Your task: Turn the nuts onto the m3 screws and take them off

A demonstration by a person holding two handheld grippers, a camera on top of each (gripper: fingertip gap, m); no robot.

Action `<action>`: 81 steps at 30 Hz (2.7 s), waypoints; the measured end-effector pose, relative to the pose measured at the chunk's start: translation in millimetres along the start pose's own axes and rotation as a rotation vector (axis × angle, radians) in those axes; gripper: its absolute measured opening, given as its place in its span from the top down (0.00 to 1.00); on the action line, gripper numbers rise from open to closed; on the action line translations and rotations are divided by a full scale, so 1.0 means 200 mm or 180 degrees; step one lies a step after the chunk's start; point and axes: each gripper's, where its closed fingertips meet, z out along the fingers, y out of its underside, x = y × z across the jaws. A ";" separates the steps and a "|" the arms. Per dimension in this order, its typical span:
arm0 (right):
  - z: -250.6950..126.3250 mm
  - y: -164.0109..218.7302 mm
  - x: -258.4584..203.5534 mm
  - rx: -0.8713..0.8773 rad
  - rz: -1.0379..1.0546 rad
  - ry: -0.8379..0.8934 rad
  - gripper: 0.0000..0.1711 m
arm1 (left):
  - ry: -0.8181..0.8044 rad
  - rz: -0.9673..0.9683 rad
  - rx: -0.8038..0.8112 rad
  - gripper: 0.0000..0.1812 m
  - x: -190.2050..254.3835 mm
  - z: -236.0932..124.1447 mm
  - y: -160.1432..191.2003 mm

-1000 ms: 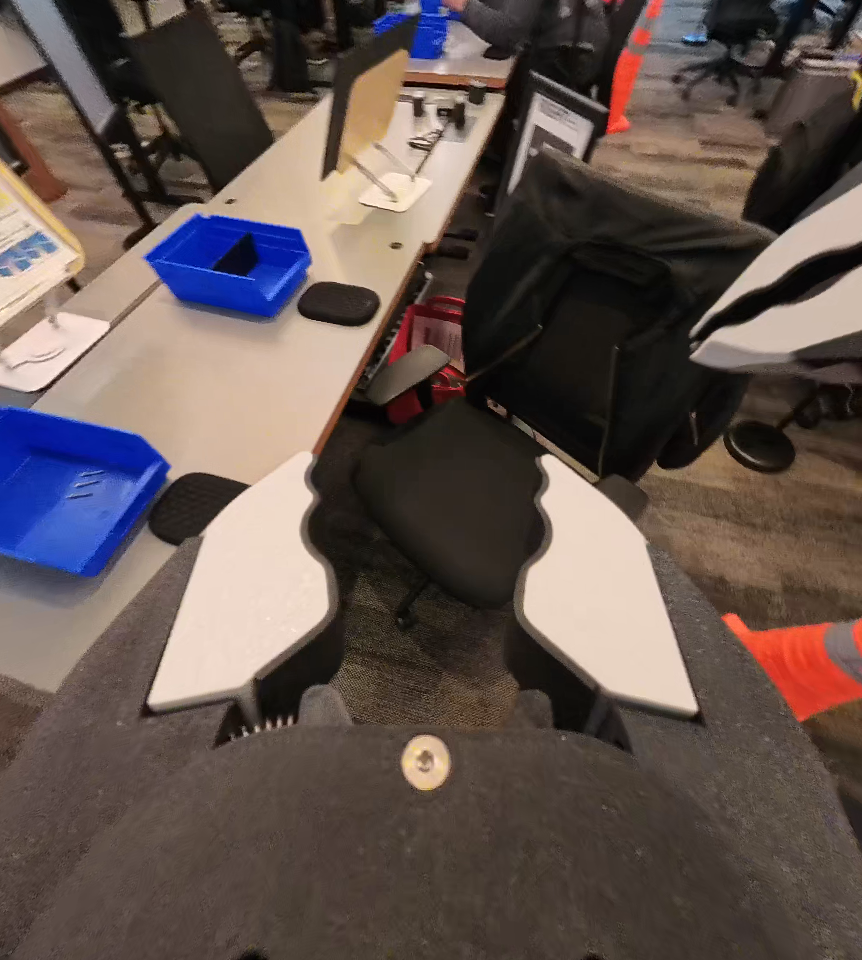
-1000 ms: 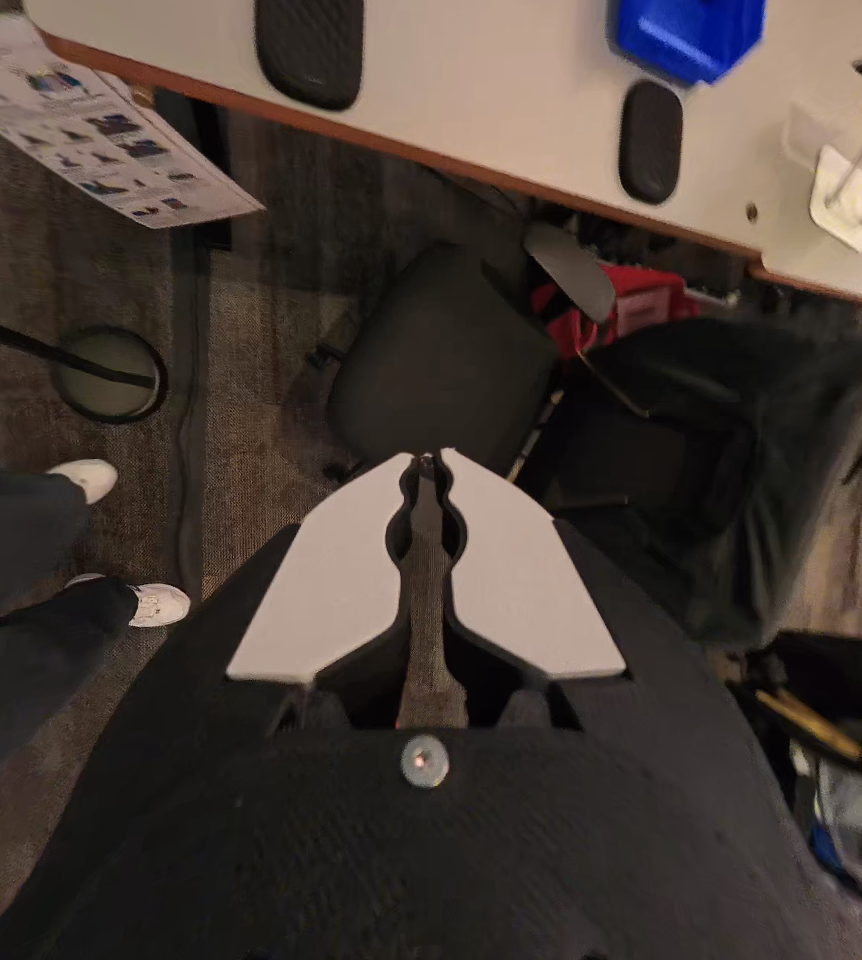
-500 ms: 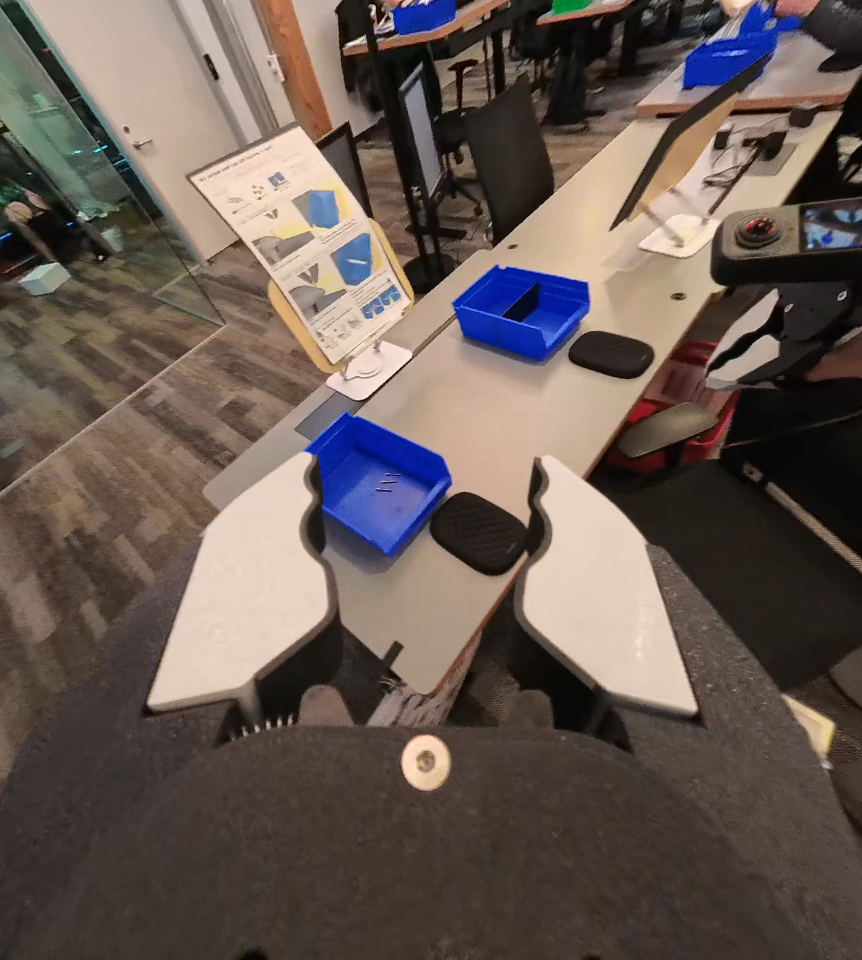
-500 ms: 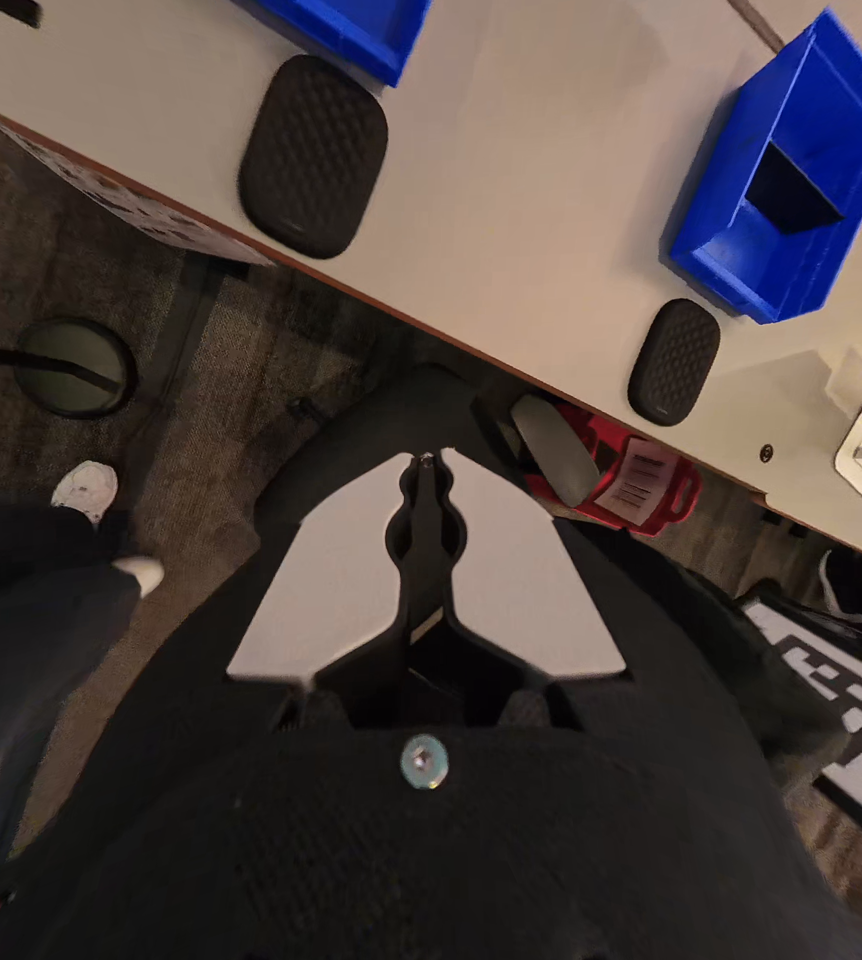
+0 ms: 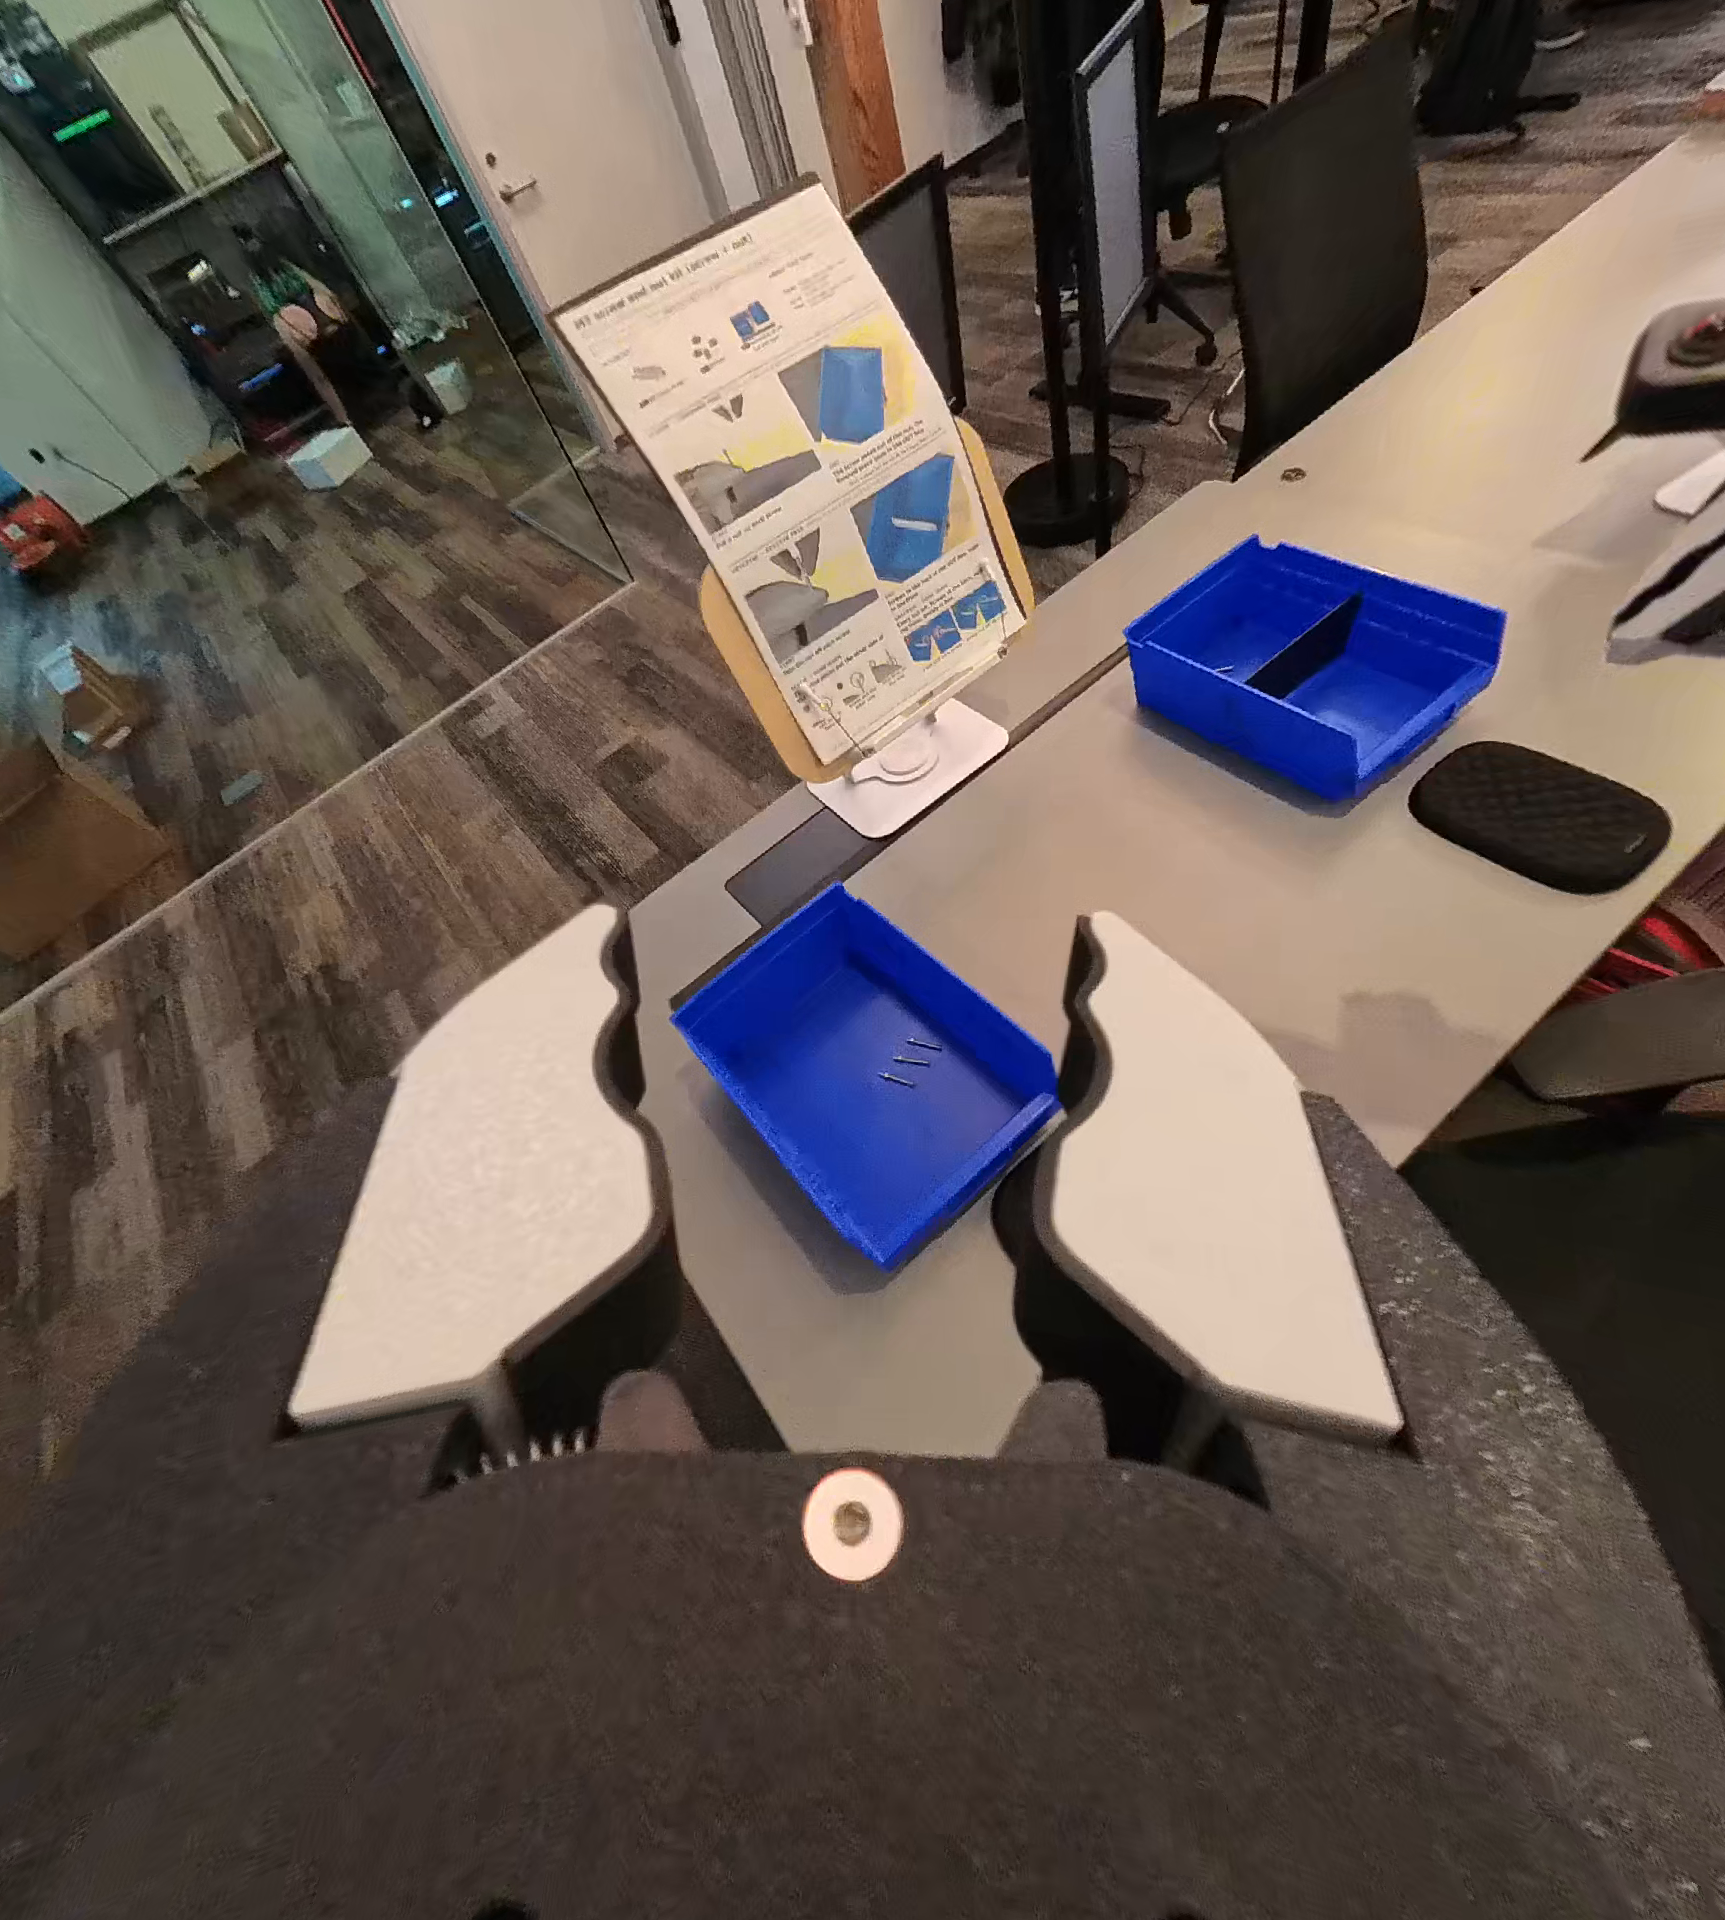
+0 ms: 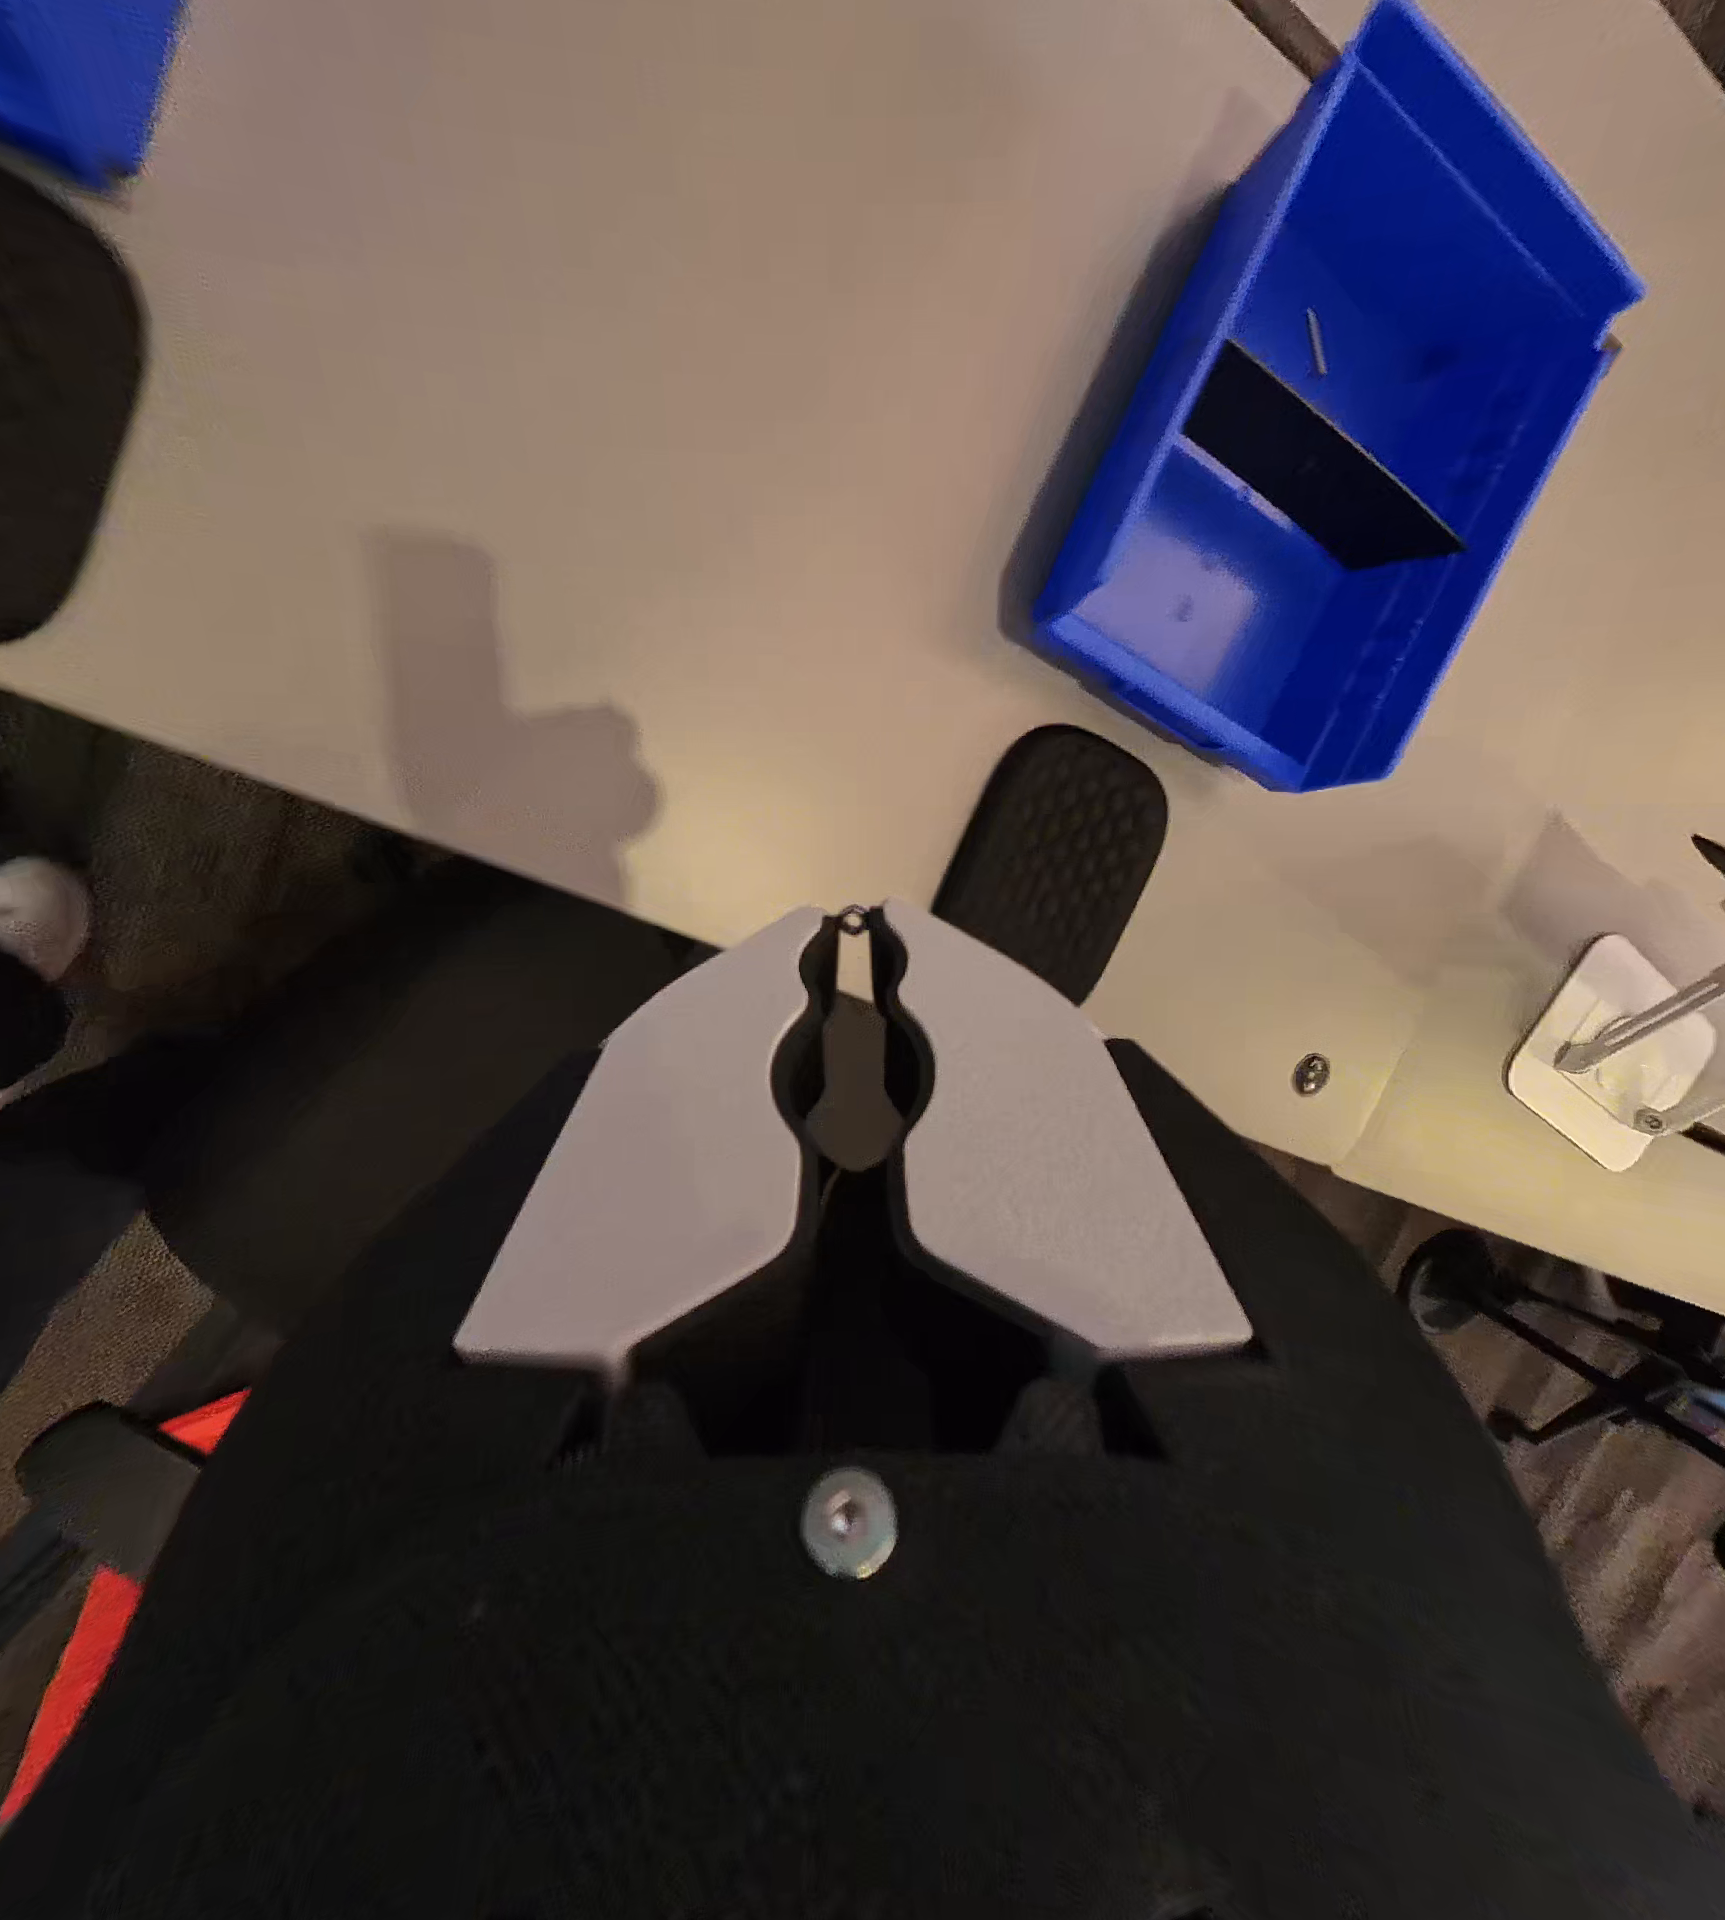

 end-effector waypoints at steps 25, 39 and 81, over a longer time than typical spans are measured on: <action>1.93 0.05 0.91 -0.1102 0.1405 -0.0871 0.95 | -0.0571 -0.0542 -0.0022 0.57 -0.88 0.93 -0.14; 1.24 -0.04 1.17 -0.0164 0.1152 -0.0306 0.90 | -0.0411 -0.0628 0.0144 0.56 -0.80 0.91 -0.17; 0.75 -1.65 0.52 0.2439 0.0055 0.0397 0.81 | -0.0992 -0.0789 0.0098 0.53 -0.31 1.47 0.57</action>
